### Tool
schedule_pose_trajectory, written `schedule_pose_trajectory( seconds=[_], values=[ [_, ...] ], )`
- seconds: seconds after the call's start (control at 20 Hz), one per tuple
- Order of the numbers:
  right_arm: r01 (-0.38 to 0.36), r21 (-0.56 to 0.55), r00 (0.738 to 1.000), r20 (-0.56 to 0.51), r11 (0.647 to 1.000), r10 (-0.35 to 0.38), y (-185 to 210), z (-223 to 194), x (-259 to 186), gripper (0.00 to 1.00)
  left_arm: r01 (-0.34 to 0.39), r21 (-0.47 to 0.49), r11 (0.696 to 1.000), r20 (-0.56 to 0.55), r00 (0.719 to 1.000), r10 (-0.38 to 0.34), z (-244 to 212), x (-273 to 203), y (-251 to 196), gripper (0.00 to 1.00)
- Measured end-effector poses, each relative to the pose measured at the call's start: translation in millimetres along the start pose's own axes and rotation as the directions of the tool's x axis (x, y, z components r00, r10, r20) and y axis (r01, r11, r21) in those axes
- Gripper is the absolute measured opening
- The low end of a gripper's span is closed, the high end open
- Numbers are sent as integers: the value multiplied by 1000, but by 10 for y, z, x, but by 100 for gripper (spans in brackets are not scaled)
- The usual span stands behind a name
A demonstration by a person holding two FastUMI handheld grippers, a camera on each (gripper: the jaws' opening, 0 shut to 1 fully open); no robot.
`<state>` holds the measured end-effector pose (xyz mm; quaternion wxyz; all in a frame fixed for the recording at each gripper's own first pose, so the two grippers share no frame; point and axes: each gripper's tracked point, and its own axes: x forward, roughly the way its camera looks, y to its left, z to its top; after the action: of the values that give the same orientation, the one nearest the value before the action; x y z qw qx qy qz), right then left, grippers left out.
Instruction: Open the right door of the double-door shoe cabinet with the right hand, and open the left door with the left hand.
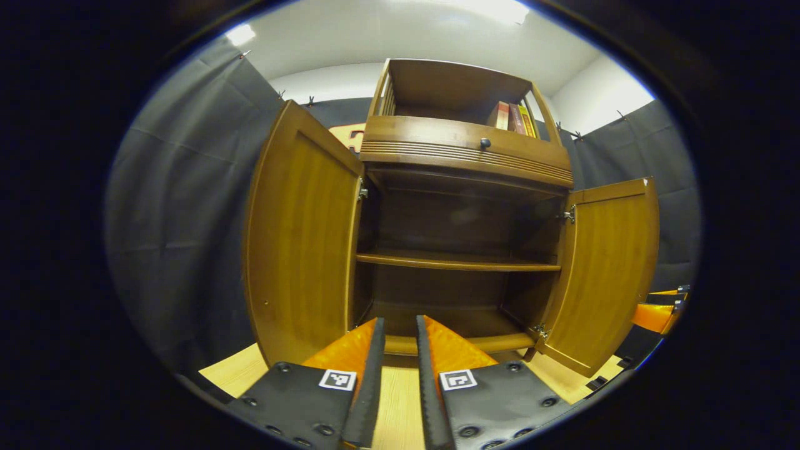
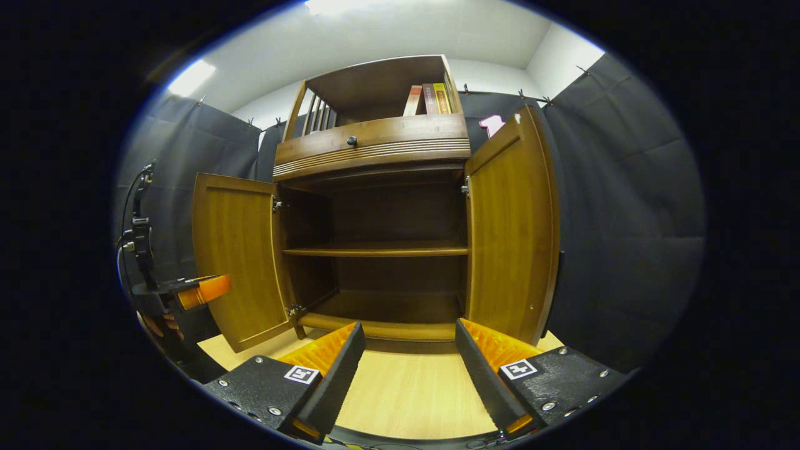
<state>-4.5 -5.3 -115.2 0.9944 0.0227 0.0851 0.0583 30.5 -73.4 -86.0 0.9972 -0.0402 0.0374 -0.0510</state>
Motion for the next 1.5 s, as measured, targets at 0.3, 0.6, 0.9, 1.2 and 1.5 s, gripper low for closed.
schedule_pose_trajectory(
  seconds=[0.3, 0.6, 0.9, 1.2, 1.5],
  values=[
    [10, 13, 1000, -5, 1000, -10, -194, -57, 54, 90, 65, 49, 997, 19, 998, -66, -49, 30, -365, 89],
    [-8, 32, 1000, -1, 999, 8, -191, -67, 127, 90, 48, 71, 996, 52, 997, -52, 111, 104, -425, 96],
    [-20, 20, 1000, 5, 1000, 20, -160, -58, 172, 90, 38, 78, 996, 71, 996, -43, 173, 96, -380, 95],
    [-23, 23, 1000, 7, 999, 23, -110, -74, 169, 90, 32, 93, 995, 77, 996, -40, 215, 92, -311, 96],
    [-22, 27, 1000, 6, 999, 22, -93, -90, 174, 90, 35, 102, 994, 81, 996, -43, 232, 77, -293, 96]
  ],
)
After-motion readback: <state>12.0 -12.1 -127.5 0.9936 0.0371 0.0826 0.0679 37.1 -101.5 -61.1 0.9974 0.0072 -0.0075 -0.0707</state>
